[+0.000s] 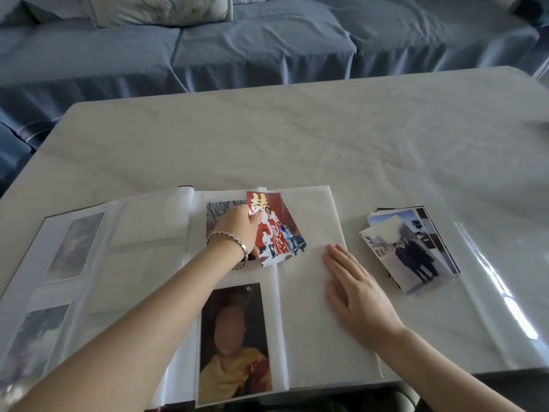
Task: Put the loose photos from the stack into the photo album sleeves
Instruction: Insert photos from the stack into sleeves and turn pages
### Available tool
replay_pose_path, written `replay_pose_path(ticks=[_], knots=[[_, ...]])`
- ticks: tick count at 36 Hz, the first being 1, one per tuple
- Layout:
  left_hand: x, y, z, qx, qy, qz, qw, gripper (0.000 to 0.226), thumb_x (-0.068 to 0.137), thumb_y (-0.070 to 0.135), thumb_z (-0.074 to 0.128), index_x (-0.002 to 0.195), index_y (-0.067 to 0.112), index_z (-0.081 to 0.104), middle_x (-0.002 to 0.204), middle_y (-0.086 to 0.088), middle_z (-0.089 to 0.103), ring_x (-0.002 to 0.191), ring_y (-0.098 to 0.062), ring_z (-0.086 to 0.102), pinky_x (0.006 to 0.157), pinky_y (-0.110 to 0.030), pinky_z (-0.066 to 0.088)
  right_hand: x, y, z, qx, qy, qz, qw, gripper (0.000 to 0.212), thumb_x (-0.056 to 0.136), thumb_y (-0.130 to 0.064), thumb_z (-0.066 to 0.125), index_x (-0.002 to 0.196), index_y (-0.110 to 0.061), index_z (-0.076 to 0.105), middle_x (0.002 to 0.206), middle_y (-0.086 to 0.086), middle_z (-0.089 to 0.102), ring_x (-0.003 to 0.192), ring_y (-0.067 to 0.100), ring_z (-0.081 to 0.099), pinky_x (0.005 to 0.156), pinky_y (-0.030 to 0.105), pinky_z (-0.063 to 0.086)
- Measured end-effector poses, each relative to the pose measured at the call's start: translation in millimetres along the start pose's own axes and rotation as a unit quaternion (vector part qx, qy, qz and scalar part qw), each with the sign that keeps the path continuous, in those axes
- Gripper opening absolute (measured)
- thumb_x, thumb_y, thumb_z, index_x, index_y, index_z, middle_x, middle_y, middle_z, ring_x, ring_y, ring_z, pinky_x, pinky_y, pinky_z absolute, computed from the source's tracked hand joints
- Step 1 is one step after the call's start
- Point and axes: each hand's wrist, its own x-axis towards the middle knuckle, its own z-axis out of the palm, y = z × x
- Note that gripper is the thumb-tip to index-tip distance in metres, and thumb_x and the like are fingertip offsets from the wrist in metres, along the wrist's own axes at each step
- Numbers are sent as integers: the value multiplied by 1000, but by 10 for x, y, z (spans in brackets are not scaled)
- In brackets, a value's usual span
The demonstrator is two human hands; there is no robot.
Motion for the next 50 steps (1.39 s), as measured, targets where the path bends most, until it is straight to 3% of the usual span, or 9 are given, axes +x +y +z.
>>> replay_pose_path(ticks=[3, 8, 19, 27, 32, 35, 38, 43, 50], knots=[[-1, 57, 44, 20, -28, 13, 999, 18, 100, 19, 31, 105, 8, 44, 79, -6, 60, 56, -9, 60, 45, -15, 41, 1, -1, -2, -1, -3, -3, 1000, 48, 96, -22, 47, 142, -13, 35, 145, -14, 15, 135, -3, -5, 106, 4, -7], [-12, 111, 130, -14, -8, 3, 1000, 41, 97, 14, 44, 136, 7, 32, 108, -11, 64, 88, -24, 68, 81, -35, 54, -3, 9, 2, -3, -9, 0, 1000, 49, 97, -25, 46, 143, -14, 33, 144, -17, 11, 134, -7, -8, 106, 4, -8], [-3, 96, 85, -44, -16, 14, 999, 44, 95, 12, 50, 138, 6, 40, 79, -3, 65, 44, -1, 55, 41, -6, 40, -5, 18, 21, 9, 1, 7, 1000, 48, 96, -24, 48, 141, -12, 38, 148, -11, 21, 139, 3, 4, 113, 19, 2], [42, 140, 98, -62, 5, 19, 998, 51, 89, 18, 62, 137, 11, 44, 59, 8, 63, 60, 1, 56, 81, -20, 39, 0, 15, 13, -1, -5, -1, 1000, 50, 98, -28, 43, 145, -19, 29, 151, -13, 15, 135, -8, -8, 108, 7, -7], [18, 213, 205, -45, 39, 31, 998, 34, 90, 18, 60, 122, 8, 58, 86, -6, 71, 54, -2, 56, 59, -12, 39, -3, 14, 16, -4, 0, -8, 1000, 49, 98, -29, 42, 145, -19, 30, 152, -13, 15, 133, -9, -11, 106, 5, -9], [38, 207, 178, -23, 17, 15, 999, 37, 90, 16, 61, 126, 11, 56, 105, -7, 69, 89, -13, 65, 79, -22, 46, -7, 16, 27, 2, 6, -12, 1000, 49, 98, -29, 42, 144, -19, 30, 152, -13, 15, 133, -10, -10, 106, 6, -7], [57, 186, 126, -8, -14, -2, 1000, 42, 85, 15, 65, 126, 14, 57, 120, -4, 64, 114, -19, 56, 97, -30, 41, -18, 8, 26, 16, 32, -12, 999, 46, 95, -24, 50, 140, -14, 40, 150, -8, 26, 138, -1, 4, 112, 16, 4], [62, 229, 155, -34, -9, -27, 999, 42, 82, 13, 70, 122, 15, 60, 115, -6, 66, 100, -25, 64, 92, -40, 51, -52, -14, 6, -17, 87, -17, 996, 35, 78, -5, 71, 113, -2, 66, 127, 12, 59, 123, 29, 50, 98, 42, 41], [71, 357, 254, -132, -42, -35, 990, 45, 80, 0, 69, 124, 5, 57, 113, -16, 66, 92, -28, 67, 84, -41, 55, -145, 85, -97, -53, 66, -38, 996, 35, 78, -12, 73, 112, -6, 67, 125, 11, 60, 117, 28, 56, 86, 45, 53]])
